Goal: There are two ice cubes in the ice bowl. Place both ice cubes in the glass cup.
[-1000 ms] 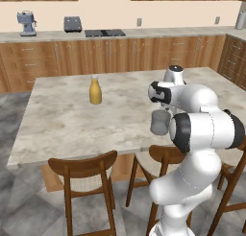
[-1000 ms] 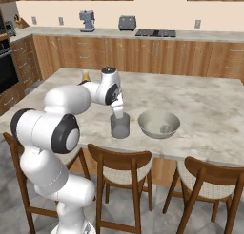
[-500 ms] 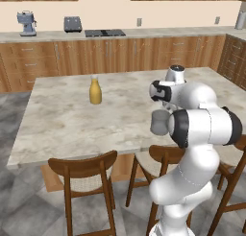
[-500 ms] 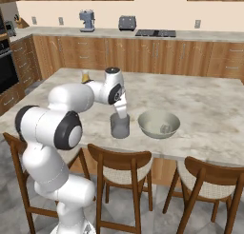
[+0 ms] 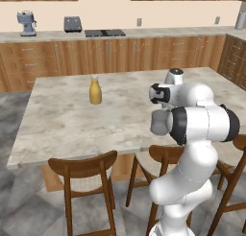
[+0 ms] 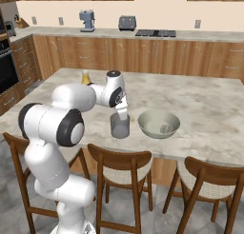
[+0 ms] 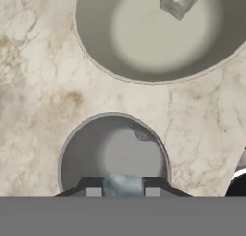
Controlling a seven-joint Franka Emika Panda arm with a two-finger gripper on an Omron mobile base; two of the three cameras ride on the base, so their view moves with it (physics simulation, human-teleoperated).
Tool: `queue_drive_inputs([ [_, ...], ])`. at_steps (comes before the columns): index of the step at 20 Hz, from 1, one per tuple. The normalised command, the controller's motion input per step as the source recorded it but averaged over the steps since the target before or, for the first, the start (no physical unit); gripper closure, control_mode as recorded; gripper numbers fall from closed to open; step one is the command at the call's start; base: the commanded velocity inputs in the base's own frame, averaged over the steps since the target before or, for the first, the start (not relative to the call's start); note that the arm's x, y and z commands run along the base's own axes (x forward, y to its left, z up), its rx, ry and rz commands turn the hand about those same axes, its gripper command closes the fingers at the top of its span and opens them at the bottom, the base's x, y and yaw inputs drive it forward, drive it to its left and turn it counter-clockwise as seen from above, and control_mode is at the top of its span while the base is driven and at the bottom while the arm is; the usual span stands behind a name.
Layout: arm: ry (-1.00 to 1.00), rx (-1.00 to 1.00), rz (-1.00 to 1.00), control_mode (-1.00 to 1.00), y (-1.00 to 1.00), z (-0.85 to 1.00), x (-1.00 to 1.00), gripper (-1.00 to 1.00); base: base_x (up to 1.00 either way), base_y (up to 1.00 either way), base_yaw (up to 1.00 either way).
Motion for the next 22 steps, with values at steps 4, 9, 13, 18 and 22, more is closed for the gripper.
queue_drive_inputs([
  [4, 0.0, 0.0, 0.0, -1.0, -0.06, 0.0, 0.19, -1.0, 0.0, 0.0, 0.0],
  [9, 0.0, 0.0, 0.0, -1.0, -0.03, 0.0, 0.07, -1.0, 0.0, 0.0, 0.0],
  [13, 0.0, 0.0, 0.04, -1.0, 0.0, 0.0, -0.46, -1.0, 0.0, 0.0, 0.0],
  [18, -0.09, 0.08, 0.02, -1.0, -0.08, 0.47, -0.38, -1.0, 0.0, 0.0, 0.0],
  [22, 0.04, 0.1, 0.0, -1.0, -0.4, 0.95, -0.11, -1.0, 0.0, 0.0, 0.0],
])
